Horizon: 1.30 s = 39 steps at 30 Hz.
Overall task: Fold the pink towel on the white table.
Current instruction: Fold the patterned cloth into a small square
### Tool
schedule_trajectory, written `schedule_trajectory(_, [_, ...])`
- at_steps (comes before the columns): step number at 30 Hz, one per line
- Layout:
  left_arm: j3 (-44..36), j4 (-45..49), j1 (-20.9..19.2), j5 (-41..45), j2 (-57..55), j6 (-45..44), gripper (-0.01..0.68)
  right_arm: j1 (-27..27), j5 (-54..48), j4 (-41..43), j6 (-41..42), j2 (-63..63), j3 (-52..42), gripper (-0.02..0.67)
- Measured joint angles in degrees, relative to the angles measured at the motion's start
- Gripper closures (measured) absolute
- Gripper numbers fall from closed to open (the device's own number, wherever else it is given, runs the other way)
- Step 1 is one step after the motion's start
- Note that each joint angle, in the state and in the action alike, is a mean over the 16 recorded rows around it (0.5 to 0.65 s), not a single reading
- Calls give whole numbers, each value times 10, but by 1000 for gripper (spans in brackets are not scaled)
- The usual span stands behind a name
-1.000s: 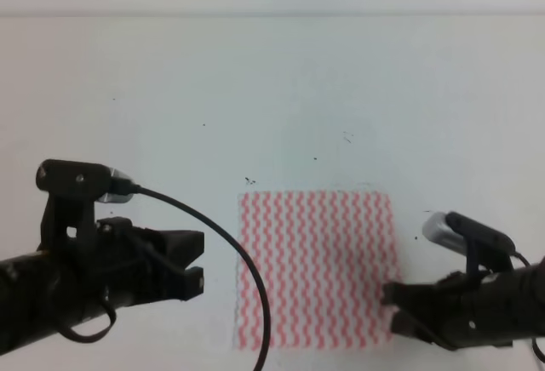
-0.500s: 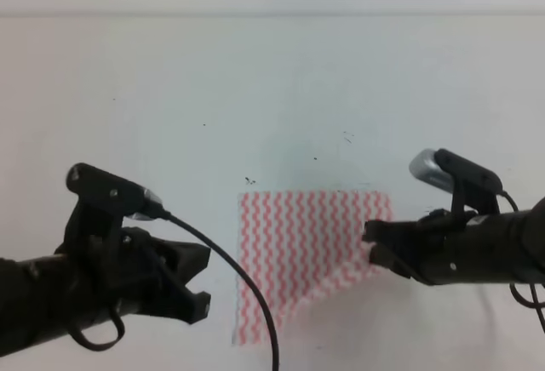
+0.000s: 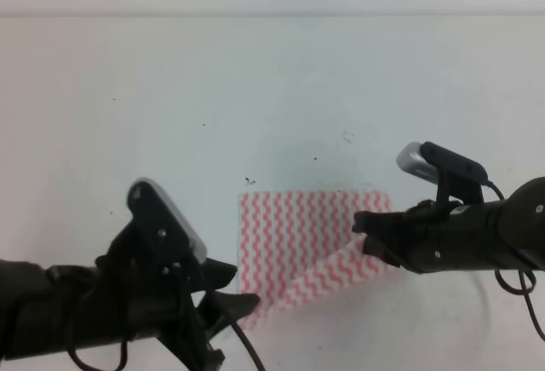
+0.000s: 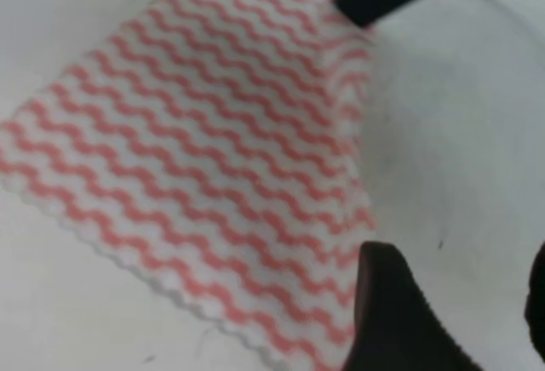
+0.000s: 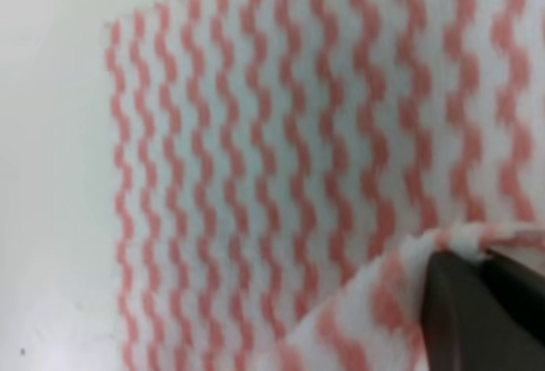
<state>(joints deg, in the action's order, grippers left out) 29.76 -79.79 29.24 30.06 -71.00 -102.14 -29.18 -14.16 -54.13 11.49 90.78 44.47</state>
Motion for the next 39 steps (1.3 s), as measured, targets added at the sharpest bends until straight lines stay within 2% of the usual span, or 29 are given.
schedule_trajectory(4, [0,-26,0,13,-29,-73,346,0,3,0,6,2,8,666])
schedule_trajectory(14, [0,-91,0,20,-106,-221,327,2,5,-2,19,3,18,666])
schedule_trajectory(27, [1,-153,0,-8,-162,-317,329,4,5,-1,22,5,18,666])
schedule_trajectory(39, [1,-162,0,-28,-170,-370,373,4,5,1,23,6,18,666])
